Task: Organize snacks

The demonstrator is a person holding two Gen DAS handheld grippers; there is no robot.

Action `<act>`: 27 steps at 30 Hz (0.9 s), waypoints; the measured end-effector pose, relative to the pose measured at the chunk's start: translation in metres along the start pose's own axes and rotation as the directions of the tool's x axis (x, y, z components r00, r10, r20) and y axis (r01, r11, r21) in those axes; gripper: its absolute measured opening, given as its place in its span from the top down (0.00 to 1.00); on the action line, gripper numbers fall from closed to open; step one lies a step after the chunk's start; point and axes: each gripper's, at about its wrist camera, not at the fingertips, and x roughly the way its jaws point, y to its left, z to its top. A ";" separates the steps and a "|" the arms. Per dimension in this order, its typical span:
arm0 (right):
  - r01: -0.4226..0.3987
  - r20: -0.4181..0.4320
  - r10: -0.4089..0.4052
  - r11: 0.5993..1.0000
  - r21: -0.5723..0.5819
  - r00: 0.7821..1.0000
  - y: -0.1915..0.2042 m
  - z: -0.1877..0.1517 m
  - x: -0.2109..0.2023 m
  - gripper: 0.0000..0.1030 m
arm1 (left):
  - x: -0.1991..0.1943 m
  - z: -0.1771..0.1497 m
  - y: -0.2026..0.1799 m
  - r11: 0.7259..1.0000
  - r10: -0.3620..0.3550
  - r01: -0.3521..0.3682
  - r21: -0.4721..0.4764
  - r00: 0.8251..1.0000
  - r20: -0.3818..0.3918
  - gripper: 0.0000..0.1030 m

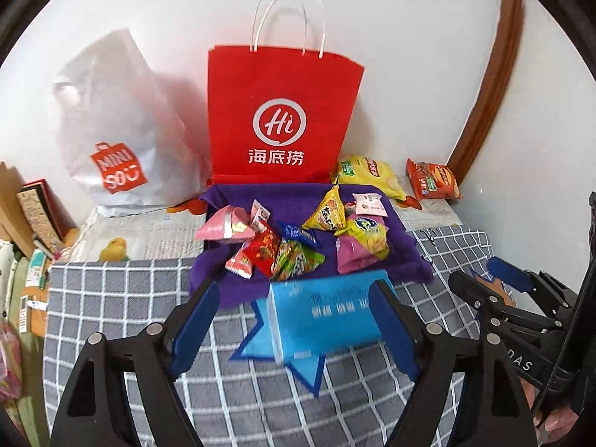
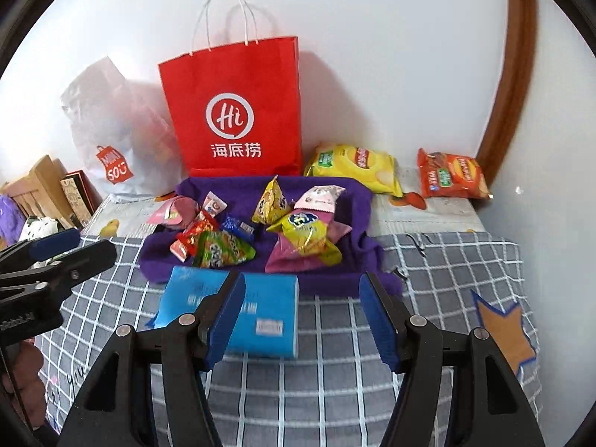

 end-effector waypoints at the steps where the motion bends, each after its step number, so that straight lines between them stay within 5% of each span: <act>1: 0.000 0.009 0.000 1.000 0.002 1.000 0.000 -0.006 -0.008 0.29 | -0.007 -0.005 -0.002 1.000 0.004 -0.004 0.003 1.000 0.008 0.20; 13: 0.044 0.093 -0.047 0.999 0.032 0.995 -0.012 -0.062 -0.081 0.06 | -0.075 -0.062 -0.021 0.999 0.038 -0.038 -0.006 0.992 0.117 0.14; 27: 0.059 0.168 -0.067 0.997 0.053 0.984 -0.020 -0.101 -0.143 0.05 | -0.124 -0.096 -0.047 0.998 0.054 -0.058 0.021 0.984 0.172 0.10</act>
